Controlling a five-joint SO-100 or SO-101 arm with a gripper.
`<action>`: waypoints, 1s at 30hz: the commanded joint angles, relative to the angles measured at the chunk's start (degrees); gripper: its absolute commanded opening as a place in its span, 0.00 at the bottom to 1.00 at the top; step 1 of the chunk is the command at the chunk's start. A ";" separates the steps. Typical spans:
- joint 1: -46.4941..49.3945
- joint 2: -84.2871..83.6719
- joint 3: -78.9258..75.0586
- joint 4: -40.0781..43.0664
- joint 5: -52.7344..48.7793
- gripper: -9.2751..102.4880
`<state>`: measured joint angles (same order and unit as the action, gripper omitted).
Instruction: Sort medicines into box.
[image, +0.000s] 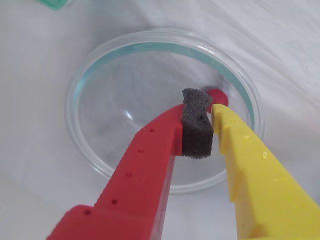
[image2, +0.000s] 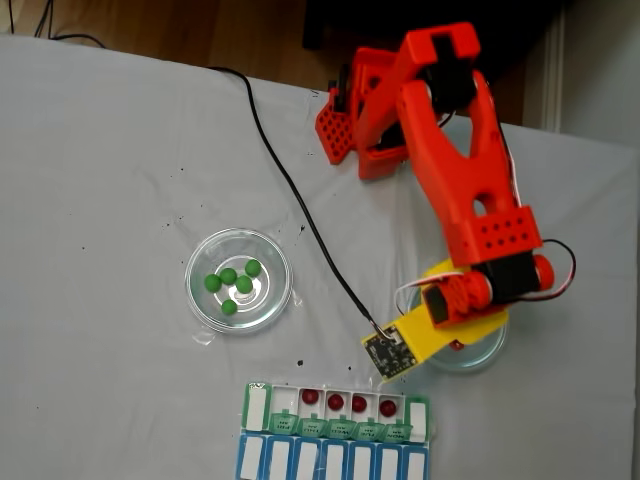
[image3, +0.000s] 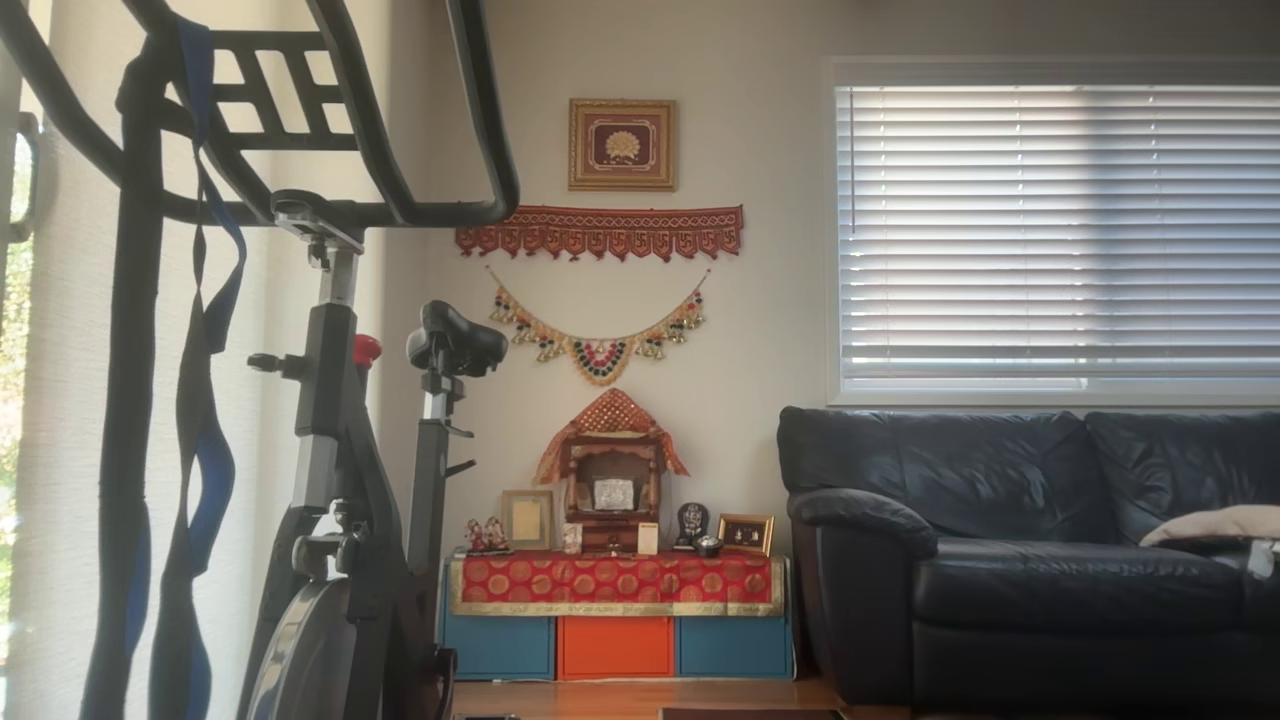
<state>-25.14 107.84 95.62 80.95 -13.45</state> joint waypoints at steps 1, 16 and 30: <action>-2.02 -2.02 -6.06 0.97 -0.09 0.10; -4.57 -11.51 -11.60 7.03 2.11 0.10; -5.01 -12.74 -12.83 9.05 3.25 0.10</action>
<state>-29.18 93.52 87.63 89.65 -10.37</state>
